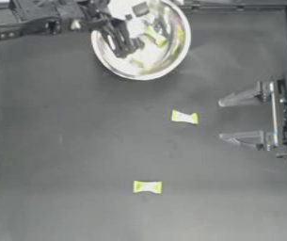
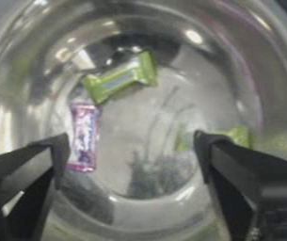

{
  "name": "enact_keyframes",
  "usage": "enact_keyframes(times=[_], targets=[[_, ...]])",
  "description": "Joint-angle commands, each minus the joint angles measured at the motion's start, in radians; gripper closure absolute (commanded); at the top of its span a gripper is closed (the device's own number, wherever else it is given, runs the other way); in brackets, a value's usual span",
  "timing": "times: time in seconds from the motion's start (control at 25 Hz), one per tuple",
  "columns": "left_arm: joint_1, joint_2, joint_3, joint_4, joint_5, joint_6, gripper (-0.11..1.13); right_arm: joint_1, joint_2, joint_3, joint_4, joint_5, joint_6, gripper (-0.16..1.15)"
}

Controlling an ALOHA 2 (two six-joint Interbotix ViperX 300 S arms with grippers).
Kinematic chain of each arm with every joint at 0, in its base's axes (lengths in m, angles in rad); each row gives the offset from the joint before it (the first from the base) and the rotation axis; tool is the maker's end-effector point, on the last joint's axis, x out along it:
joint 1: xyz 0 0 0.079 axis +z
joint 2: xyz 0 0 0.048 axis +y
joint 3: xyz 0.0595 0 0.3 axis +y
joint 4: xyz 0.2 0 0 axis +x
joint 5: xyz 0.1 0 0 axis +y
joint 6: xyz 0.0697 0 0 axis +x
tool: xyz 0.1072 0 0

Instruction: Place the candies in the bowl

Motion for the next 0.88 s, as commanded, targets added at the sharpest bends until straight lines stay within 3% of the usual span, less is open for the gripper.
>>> enact_keyframes(times=[0.04, 0.32, 0.6, 0.88], targets=[[-0.002, -0.043, -0.018, -0.002, -0.009, -0.002, 0.04, 0.002, 0.002, -0.017, 0.003, -0.008, 0.002, -0.01], [-0.041, -0.196, 0.044, -0.002, -0.009, 0.006, 0.03, 0.0, 0.002, -0.012, 0.003, -0.008, 0.002, -0.01], [-0.133, -0.457, 0.238, -0.012, -0.071, -0.002, 0.05, -0.02, 0.002, -0.017, 0.0, 0.003, -0.002, -0.01], [-0.23, -0.68, 0.431, -0.071, -0.187, -0.002, 0.05, -0.057, 0.003, -0.063, -0.006, 0.091, -0.008, -0.01]])
